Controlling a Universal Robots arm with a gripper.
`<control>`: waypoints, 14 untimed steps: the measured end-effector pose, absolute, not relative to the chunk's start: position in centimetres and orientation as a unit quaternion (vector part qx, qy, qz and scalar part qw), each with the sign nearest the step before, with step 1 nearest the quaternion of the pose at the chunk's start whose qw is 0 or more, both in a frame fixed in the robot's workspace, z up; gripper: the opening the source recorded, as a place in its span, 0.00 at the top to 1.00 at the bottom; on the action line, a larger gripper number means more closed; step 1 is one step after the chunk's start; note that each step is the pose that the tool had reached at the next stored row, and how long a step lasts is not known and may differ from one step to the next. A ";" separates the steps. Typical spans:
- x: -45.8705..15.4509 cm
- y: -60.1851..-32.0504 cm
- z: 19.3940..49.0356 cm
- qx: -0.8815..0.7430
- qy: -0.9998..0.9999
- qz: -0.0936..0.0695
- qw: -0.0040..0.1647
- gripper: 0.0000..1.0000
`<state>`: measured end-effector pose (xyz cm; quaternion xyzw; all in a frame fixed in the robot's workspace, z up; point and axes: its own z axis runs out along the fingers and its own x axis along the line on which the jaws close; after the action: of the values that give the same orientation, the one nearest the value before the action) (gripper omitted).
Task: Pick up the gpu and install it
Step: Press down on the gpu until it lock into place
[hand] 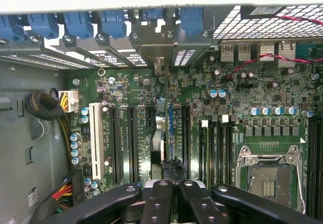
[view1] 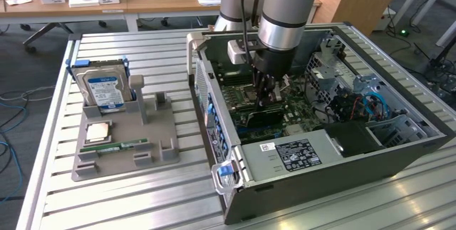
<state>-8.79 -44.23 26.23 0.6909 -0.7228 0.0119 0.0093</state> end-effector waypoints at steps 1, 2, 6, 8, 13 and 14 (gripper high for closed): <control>-8.8 -44.2 26.2 0.691 -0.723 0.012 0.009 0.89; -8.8 -44.2 26.2 0.691 -0.723 0.012 0.009 0.89; -8.8 -44.2 26.2 0.691 -0.723 0.012 0.009 0.89; -8.8 -44.2 26.2 0.691 -0.723 0.012 0.009 0.89; -8.8 -44.2 26.2 0.691 -0.723 0.012 0.009 0.89; -8.8 -44.2 26.2 0.691 -0.723 0.012 0.009 0.89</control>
<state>-8.84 -44.23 26.16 0.6909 -0.7228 0.0118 0.0092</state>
